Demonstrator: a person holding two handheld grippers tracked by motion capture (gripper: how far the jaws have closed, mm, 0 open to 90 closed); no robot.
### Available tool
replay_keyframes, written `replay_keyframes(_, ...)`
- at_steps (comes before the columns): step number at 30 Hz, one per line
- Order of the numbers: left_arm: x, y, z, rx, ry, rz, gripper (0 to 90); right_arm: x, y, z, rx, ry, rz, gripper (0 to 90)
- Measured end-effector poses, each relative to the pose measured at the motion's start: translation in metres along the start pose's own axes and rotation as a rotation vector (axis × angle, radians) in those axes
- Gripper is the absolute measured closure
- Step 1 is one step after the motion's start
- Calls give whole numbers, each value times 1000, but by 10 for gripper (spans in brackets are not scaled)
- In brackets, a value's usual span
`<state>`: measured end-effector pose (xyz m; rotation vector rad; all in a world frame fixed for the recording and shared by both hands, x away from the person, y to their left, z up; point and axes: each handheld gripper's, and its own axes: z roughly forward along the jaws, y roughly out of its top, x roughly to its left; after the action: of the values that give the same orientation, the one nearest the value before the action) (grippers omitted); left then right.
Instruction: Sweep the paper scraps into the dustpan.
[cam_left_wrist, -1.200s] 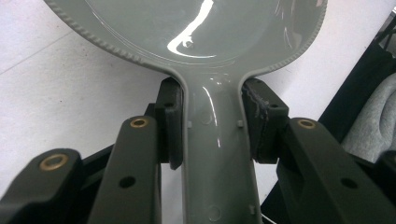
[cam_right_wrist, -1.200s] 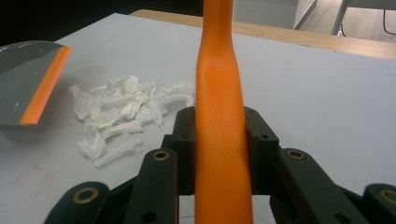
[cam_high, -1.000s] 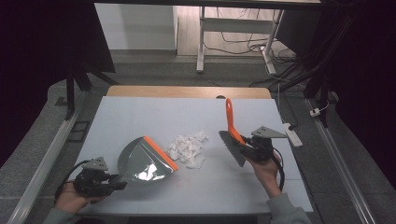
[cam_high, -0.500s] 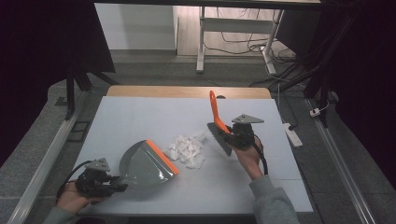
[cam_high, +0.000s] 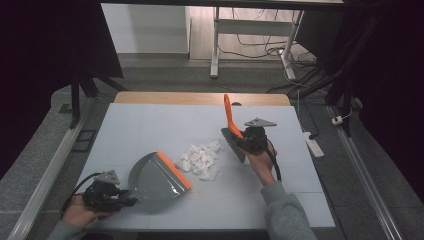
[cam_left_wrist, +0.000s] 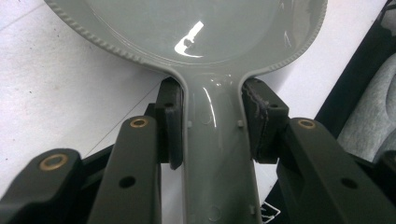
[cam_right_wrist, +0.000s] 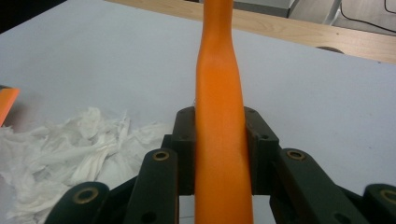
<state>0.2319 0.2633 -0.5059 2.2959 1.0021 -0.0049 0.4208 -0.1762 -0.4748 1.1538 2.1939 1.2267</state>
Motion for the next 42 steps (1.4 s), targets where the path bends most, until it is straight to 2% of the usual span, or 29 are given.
replay_keyframes(5, 1, 0, 1, -2, 8, -2, 621, 0, 0, 4, 1, -2, 6, 701)
replay_keyframes(18, 3, 0, 7, 14, -7, -1, 620, 11, 9, 17, 29, -19, -29, 702)
replay_keyframes(30, 4, 3, 13, 28, -24, -2, 620, 11, 10, 34, 75, -39, -15, 702)
replay_keyframes(34, 5, 4, 15, 28, -32, -4, 621, 17, 12, 40, 101, -36, -30, 702)
replay_keyframes(42, 7, 8, 20, 26, -45, -4, 622, 39, 15, 53, 130, -11, -82, 703)
